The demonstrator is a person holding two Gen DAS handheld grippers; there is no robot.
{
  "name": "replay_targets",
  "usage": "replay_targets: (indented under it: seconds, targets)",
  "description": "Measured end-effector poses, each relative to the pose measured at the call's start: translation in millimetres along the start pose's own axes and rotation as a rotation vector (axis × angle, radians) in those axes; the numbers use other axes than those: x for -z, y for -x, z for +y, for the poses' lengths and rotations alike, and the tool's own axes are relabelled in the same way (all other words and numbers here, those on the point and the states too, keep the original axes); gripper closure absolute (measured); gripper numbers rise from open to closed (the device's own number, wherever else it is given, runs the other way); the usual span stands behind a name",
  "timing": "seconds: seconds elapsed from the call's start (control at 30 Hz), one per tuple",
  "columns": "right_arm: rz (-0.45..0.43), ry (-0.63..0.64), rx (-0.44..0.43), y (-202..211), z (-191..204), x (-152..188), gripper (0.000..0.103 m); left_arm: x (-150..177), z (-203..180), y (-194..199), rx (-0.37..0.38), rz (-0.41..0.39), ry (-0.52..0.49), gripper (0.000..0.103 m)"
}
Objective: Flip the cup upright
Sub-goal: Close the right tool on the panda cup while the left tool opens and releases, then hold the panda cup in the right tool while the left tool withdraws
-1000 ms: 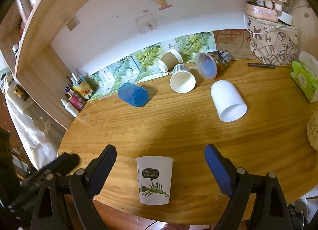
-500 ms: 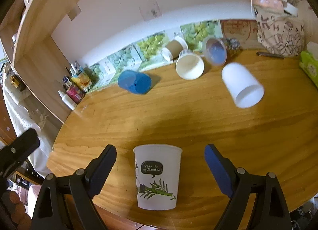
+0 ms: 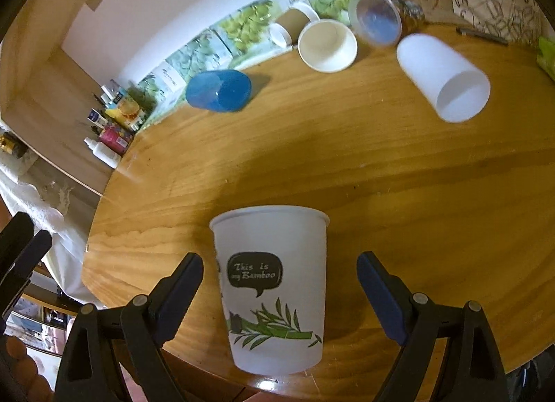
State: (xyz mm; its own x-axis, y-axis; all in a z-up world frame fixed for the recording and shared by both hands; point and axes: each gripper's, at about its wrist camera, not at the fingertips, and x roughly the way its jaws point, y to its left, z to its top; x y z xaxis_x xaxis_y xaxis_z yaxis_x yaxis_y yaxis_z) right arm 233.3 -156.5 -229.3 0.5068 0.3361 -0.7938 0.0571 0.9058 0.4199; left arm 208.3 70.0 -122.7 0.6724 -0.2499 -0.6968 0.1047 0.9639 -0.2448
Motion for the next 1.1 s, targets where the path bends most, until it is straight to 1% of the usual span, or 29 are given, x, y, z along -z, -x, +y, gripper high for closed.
replay_targets:
  seconds: [0.27, 0.37, 0.47, 0.6, 0.7, 0.93, 1.1]
  targets:
    - [0.076, -0.041, -0.030, -15.8, -1.3, -2.1, 0.012, 1.1, 2.7, -8.5, -0.003, 0.035, 0.010, 0.029]
    - [0.082, -0.034, -0.038, -17.6, 2.5, -4.2, 0.013, 1.6, 3.7, -11.0, -0.002, 0.045, 0.014, 0.029]
    - [0.092, -0.030, -0.040, -19.4, 4.6, -5.6, 0.017, 2.5, 5.4, -14.2, -0.001, 0.057, 0.021, 0.029]
    - [0.103, -0.024, -0.036, -21.5, 6.2, -7.4, 0.028, 2.9, 8.3, -18.4, -0.002, 0.072, 0.035, 0.029]
    - [0.106, -0.020, -0.032, -22.7, 5.4, -8.2, 0.035, 3.6, 9.9, -20.8, -0.002, 0.082, 0.040, 0.029]
    - [0.099, -0.012, -0.035, -22.3, 6.8, -8.3, 0.036, 4.2, 9.4, -25.1, 0.009, 0.103, 0.034, 0.029]
    - [0.049, 0.031, -0.030, -14.9, 13.2, -7.8, 0.036, 4.2, 8.0, -29.3, 0.023, 0.125, 0.024, 0.029]
